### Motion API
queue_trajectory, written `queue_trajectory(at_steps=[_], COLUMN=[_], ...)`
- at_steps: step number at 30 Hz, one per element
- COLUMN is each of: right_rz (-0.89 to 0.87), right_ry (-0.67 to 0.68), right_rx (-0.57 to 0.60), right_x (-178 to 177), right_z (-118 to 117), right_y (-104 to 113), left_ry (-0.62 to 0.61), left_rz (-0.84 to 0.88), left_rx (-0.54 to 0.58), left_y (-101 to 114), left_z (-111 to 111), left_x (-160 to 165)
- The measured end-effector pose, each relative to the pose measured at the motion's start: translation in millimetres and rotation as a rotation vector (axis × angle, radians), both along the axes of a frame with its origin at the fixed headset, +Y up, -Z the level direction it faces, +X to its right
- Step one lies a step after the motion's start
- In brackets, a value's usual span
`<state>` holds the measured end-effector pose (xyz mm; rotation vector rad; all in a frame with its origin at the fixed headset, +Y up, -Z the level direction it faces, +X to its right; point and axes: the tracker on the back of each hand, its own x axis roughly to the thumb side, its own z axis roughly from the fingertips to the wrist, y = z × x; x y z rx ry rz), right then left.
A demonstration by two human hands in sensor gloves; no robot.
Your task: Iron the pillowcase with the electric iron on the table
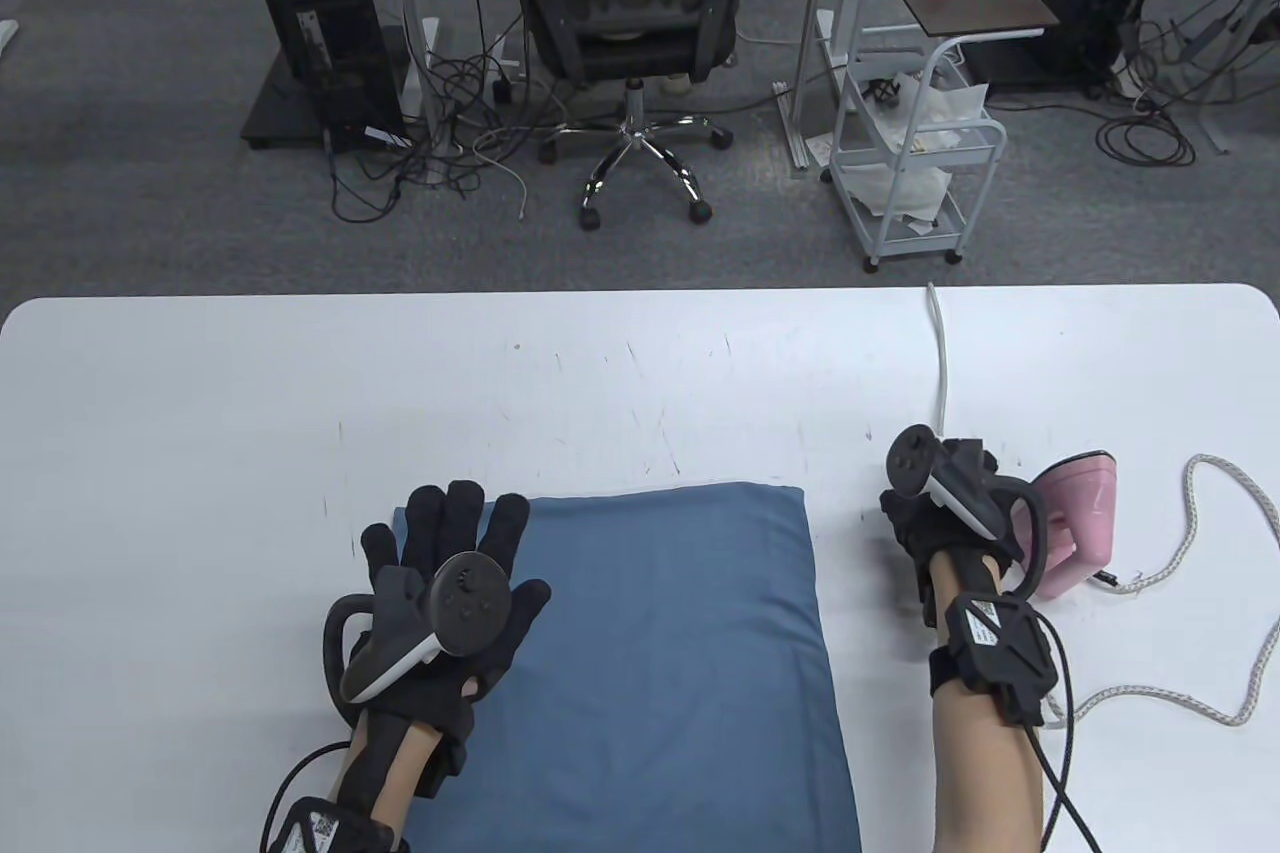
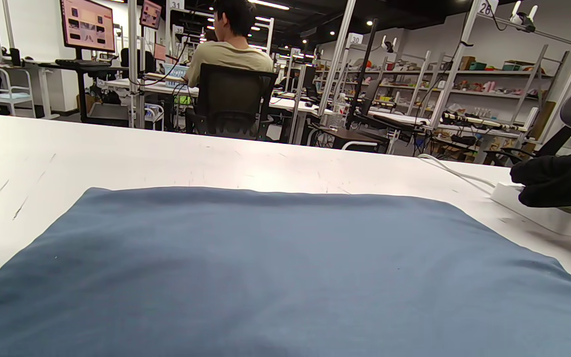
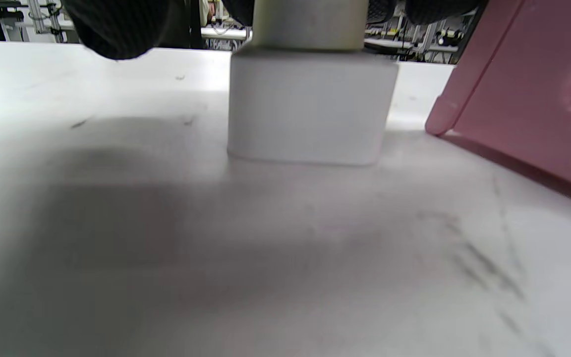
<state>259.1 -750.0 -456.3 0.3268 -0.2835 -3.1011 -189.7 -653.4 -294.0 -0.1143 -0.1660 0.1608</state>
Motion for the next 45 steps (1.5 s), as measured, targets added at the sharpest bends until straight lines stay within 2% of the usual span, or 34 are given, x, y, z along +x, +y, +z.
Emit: queue_trajectory(at_steps=[7, 13, 18, 22, 24, 28, 33, 37, 42, 45], right_rz=[0.018, 0.121, 0.116, 0.039, 0.018, -0.028, -0.186, -0.200, -0.198, -0.204], right_ry=[-0.017, 0.005, 0.010, -0.003, 0.005, 0.083, 0.214, 0.333, 0.439, 0.481], right_rx=[0.003, -0.016, -0.032, -0.020, 0.022, 0.100, 0.229, 0.259, 0.300, 0.330], right_x=[-1.2, -7.4, -8.7, -6.4, -9.4, -27.0, -64.0, -94.2, -117.4, -126.4], right_z=[-0.2, -4.9, -5.1, 4.5, 12.2, 37.9, 86.7, 124.4, 155.8, 166.5], right_y=[0.1, 3.5, 2.5, 3.1, 9.3, 46.6, 92.1, 108.8, 113.8, 112.4], left_ry=[0.010, 0.014, 0.013, 0.004, 0.000, -0.008, 0.000, 0.000, 0.000, -0.005], left_rz=[0.005, 0.009, 0.012, 0.025, 0.029, 0.039, 0.053, 0.072, 0.076, 0.080], left_rx=[-0.003, -0.005, -0.004, -0.003, -0.002, 0.002, -0.008, -0.007, -0.008, -0.001], left_y=[0.0, -0.7, 0.5, 1.3, 1.9, 2.7, 2.3, 2.6, 2.9, 3.6], left_z=[-0.8, -0.1, 0.0, -0.7, 0.0, 1.1, -0.7, 0.3, 0.4, 0.5], left_x=[-3.8, -4.8, -6.1, -6.0, -5.5, -5.6, -8.8, -12.6, -12.9, -11.6])
